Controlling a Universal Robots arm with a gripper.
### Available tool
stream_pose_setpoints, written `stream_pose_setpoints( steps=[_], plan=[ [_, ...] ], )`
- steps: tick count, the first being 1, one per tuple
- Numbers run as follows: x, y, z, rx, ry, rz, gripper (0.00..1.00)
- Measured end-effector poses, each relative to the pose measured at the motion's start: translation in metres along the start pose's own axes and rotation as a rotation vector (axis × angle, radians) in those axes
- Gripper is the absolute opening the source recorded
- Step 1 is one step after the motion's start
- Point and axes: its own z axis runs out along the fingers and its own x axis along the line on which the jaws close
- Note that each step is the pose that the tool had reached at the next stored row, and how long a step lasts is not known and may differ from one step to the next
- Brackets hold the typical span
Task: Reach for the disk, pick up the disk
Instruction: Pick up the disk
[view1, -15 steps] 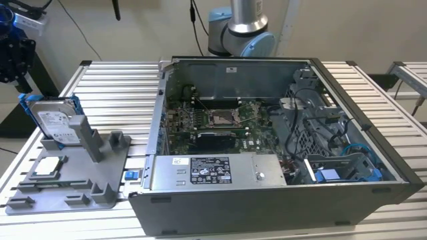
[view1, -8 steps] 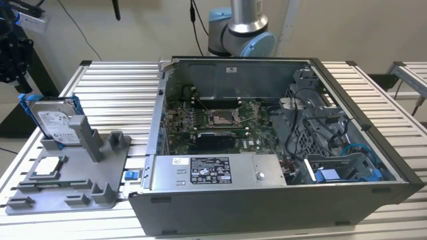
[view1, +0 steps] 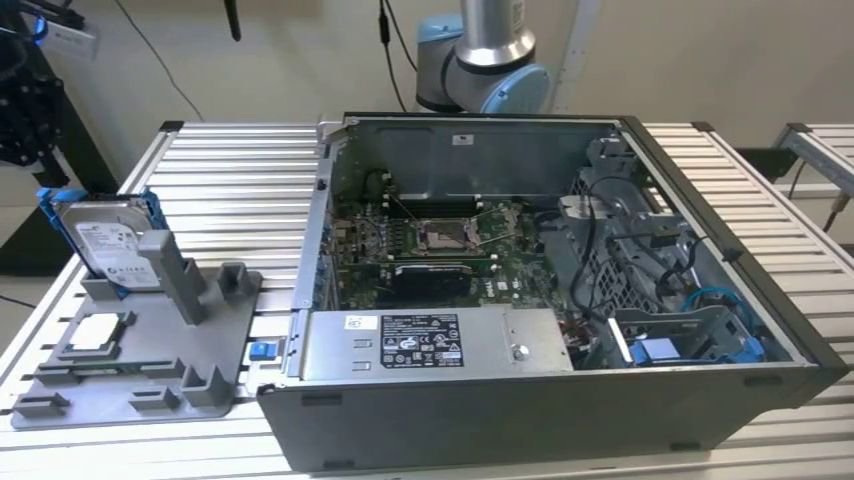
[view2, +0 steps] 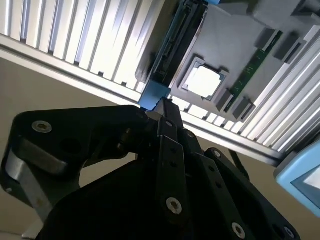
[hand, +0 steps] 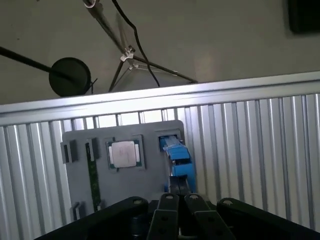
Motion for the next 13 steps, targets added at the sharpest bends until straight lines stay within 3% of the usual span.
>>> stream_pose_setpoints(
  steps=[1, 2, 10, 11, 13],
  plan=[
    [0.0000, 0.0000, 0.0003, 0.0097, -0.0011, -0.004, 0.00],
    [0.0001, -0.0001, 0.0005, 0.0128, -0.0019, -0.005, 0.00],
    [0.0001, 0.0000, 0.0005, 0.0125, -0.0074, -0.006, 0.00],
    [0.0001, 0.0000, 0.0005, 0.0123, -0.0082, -0.006, 1.00],
    [0.0001, 0.0000, 0.0005, 0.0122, -0.0096, -0.007, 1.00]
  ],
)
